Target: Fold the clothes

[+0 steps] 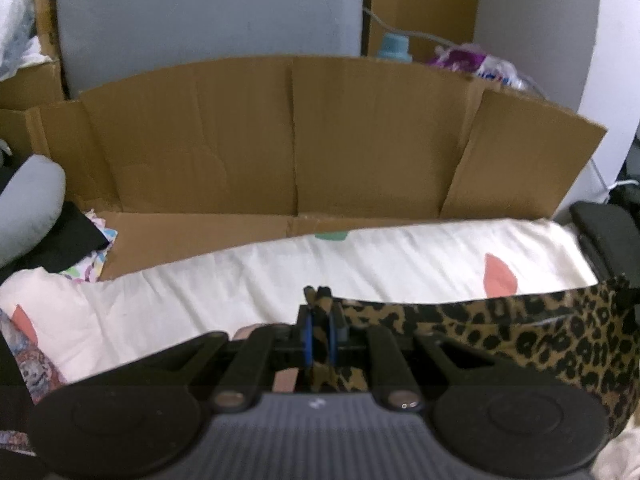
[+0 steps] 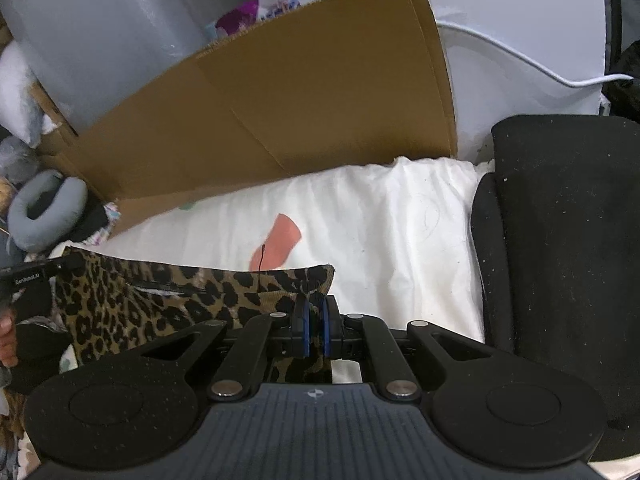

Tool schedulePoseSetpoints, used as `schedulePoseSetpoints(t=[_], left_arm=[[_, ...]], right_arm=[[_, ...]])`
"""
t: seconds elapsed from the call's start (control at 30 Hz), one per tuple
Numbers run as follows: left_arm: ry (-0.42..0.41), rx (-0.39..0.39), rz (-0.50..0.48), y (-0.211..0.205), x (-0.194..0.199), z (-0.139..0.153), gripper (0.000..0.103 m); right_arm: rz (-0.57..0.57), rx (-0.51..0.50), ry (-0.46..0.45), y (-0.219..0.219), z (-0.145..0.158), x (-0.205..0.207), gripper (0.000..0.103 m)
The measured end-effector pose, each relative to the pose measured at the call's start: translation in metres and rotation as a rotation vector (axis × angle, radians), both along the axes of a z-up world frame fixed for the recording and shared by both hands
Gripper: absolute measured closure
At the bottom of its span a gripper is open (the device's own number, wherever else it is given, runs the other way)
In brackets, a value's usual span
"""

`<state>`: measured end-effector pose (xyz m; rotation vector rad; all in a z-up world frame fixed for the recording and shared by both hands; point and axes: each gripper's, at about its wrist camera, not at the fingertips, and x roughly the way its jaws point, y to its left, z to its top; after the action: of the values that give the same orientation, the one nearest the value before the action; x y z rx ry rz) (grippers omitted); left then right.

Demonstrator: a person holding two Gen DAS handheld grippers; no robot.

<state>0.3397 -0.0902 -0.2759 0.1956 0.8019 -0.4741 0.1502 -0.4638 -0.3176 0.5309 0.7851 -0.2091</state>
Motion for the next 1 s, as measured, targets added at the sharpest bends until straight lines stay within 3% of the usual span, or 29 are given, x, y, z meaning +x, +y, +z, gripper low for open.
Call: schedulePoseSetpoints(t=[0.23,0.43,0.63,0.73,0.83,0.9,1.0], left_arm=[[0.068,0.045,0.01,-0.003,0.02,-0.033,0.095],[0.084,0.062,-0.006,-0.013,0.034,-0.043,0.095],[0.149,0.1,-0.018,-0.022,0.045,-0.078,0.091],[0.15,0.122,0.002,-0.022,0.045,-0.074,0.077],[0.132,0.157,0.002,-0.023,0.042,-0.064,0.077],[0.11,0.178,-0.016,-0.024,0.039,-0.054,0.079],[0.106,0.149,-0.037,-0.025,0.04,-0.039,0.079]], right_arm=[[0.016,-0.01,0.054,-0.003,-0.018,0.019,0.098],[0.031,-0.019,0.102,-0.006,-0.033,0.035,0.098],[0.073,-0.04,0.165,-0.003,-0.057,0.052,0.096],[0.06,-0.026,0.158,-0.008,-0.053,0.052,0.09],[0.048,-0.02,0.14,-0.014,-0.047,0.051,0.081],[0.073,-0.051,0.123,-0.016,-0.039,0.051,0.081],[0.126,-0.054,0.094,-0.019,-0.026,0.058,0.081]])
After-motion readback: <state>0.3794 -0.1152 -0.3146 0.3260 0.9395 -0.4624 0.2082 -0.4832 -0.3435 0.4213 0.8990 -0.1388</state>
